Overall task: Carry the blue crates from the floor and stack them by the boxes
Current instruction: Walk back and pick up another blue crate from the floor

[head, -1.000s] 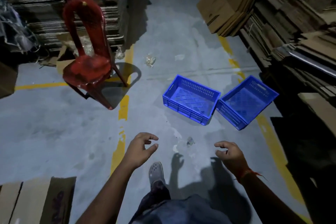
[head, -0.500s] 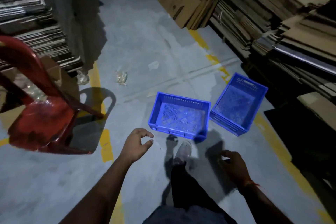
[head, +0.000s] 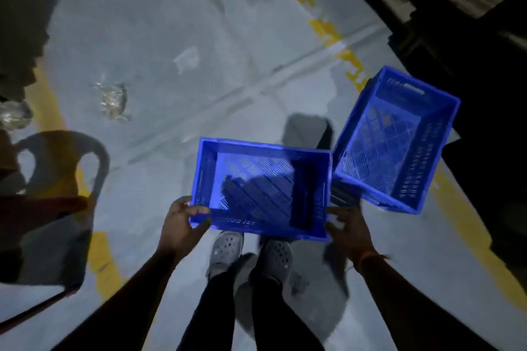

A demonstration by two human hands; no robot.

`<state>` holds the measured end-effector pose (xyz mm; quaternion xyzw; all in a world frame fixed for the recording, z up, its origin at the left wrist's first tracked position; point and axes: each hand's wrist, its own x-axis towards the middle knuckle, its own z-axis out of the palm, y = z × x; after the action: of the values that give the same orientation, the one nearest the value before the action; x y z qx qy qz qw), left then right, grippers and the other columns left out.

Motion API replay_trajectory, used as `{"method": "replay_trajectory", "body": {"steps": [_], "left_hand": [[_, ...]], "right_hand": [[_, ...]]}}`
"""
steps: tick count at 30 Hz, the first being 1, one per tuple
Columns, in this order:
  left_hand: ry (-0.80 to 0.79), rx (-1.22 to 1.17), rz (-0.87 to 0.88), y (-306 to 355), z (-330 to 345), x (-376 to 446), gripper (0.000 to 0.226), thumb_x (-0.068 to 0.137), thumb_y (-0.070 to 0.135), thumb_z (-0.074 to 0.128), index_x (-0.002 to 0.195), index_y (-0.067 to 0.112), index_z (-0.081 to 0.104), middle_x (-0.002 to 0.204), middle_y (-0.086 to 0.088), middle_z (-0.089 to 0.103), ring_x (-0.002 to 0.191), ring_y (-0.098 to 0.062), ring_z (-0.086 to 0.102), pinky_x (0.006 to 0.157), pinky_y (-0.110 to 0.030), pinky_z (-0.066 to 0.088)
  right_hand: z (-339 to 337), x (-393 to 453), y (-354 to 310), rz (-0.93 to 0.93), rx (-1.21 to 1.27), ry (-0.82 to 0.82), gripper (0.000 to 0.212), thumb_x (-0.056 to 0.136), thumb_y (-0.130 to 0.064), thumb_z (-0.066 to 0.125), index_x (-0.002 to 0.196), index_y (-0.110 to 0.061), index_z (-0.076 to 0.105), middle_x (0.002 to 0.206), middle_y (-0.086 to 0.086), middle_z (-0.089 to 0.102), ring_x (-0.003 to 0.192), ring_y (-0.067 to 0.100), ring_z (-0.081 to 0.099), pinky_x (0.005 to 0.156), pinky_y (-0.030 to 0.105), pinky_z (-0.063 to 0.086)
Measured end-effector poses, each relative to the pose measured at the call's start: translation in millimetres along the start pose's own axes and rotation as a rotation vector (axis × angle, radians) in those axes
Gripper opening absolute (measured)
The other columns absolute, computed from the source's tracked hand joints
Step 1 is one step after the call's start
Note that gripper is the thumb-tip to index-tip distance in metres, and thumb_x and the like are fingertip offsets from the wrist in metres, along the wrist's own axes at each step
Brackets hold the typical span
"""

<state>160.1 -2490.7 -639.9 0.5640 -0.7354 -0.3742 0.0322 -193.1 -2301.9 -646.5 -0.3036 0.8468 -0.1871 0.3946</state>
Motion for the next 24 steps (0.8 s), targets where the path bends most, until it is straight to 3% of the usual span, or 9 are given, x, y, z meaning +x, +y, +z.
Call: {"method": "replay_trajectory", "body": {"steps": [2,4,7,10,14,17,19,21,24], "left_hand": [[-0.01,0.04,-0.047,-34,35,49,0.054,0.068,0.06,0.054,0.095,0.021,0.079,0.116,-0.015,0.068,0.129,-0.035,0.048,0.102,-0.033,0.042],[-0.02,0.076,-0.142,-72,65,93,0.056,0.063,0.068,0.053,0.097,0.03,0.077,0.125,-0.015,0.065,0.135,-0.03,0.039,0.11,-0.032,0.035],[-0.024,0.083,-0.251,-105,99,134,0.043,0.064,0.061,0.068,0.098,0.034,0.074,0.139,-0.014,0.055,0.139,-0.03,0.034,0.117,-0.027,0.025],[-0.037,0.071,-0.228,-133,115,159,0.033,0.068,0.049,0.075,0.098,0.034,0.076,0.134,-0.019,0.053,0.126,-0.036,0.05,0.114,-0.035,0.037],[-0.111,-0.053,-0.167,-163,106,181,0.022,0.069,0.049,0.069,0.089,0.042,0.074,0.093,-0.006,0.073,0.085,-0.028,0.07,0.085,-0.044,0.057],[-0.233,-0.183,-0.185,-158,89,189,0.035,0.071,0.044,0.076,0.104,0.033,0.076,0.1,0.001,0.077,0.094,-0.027,0.072,0.093,-0.051,0.055],[-0.244,-0.214,-0.149,-139,75,185,0.028,0.076,0.034,0.078,0.103,0.03,0.077,0.1,0.006,0.077,0.095,-0.022,0.071,0.097,-0.05,0.054],[-0.201,-0.24,-0.134,-117,54,175,0.023,0.081,0.023,0.078,0.102,0.031,0.077,0.097,0.008,0.077,0.096,-0.021,0.071,0.098,-0.045,0.053],[-0.241,-0.244,-0.121,-76,2,147,0.026,0.08,0.031,0.076,0.106,0.03,0.077,0.102,0.007,0.078,0.101,-0.025,0.072,0.098,-0.05,0.053]], "right_hand": [[21,44,18,0.048,-0.035,0.015,0.037,0.079,-0.017,0.077,0.114,-0.027,0.07,0.117,0.012,0.056,0.112,0.029,0.055,0.1,0.035,0.044],[41,83,36,0.085,-0.065,0.009,0.04,0.078,-0.018,0.077,0.117,-0.022,0.07,0.126,0.016,0.055,0.122,0.03,0.049,0.103,0.032,0.038],[71,130,74,0.092,-0.035,0.015,0.043,0.072,-0.034,0.078,0.113,-0.026,0.071,0.124,0.018,0.057,0.116,0.033,0.056,0.101,0.042,0.047],[100,168,128,0.126,0.096,0.021,0.044,0.066,-0.049,0.073,0.109,-0.036,0.07,0.126,0.01,0.057,0.11,0.027,0.061,0.093,0.046,0.053],[108,175,97,0.131,0.262,0.04,0.03,0.081,-0.009,0.074,0.102,-0.03,0.072,0.112,0.006,0.068,0.1,0.019,0.064,0.091,0.038,0.055],[103,173,94,0.142,0.31,0.017,0.031,0.083,0.002,0.069,0.103,-0.022,0.072,0.105,0.007,0.069,0.09,0.017,0.062,0.082,0.024,0.055],[89,161,88,0.138,0.312,0.033,0.03,0.084,0.002,0.068,0.104,-0.02,0.074,0.101,0.007,0.07,0.086,0.017,0.063,0.071,0.011,0.05],[67,138,78,0.119,0.313,0.055,0.033,0.084,-0.001,0.069,0.103,-0.027,0.074,0.095,0.005,0.071,0.086,0.018,0.064,0.074,0.017,0.049],[25,89,47,0.104,0.326,0.072,0.038,0.083,-0.003,0.07,0.098,-0.039,0.073,0.095,0.001,0.073,0.088,0.015,0.066,0.083,0.029,0.05]]}}
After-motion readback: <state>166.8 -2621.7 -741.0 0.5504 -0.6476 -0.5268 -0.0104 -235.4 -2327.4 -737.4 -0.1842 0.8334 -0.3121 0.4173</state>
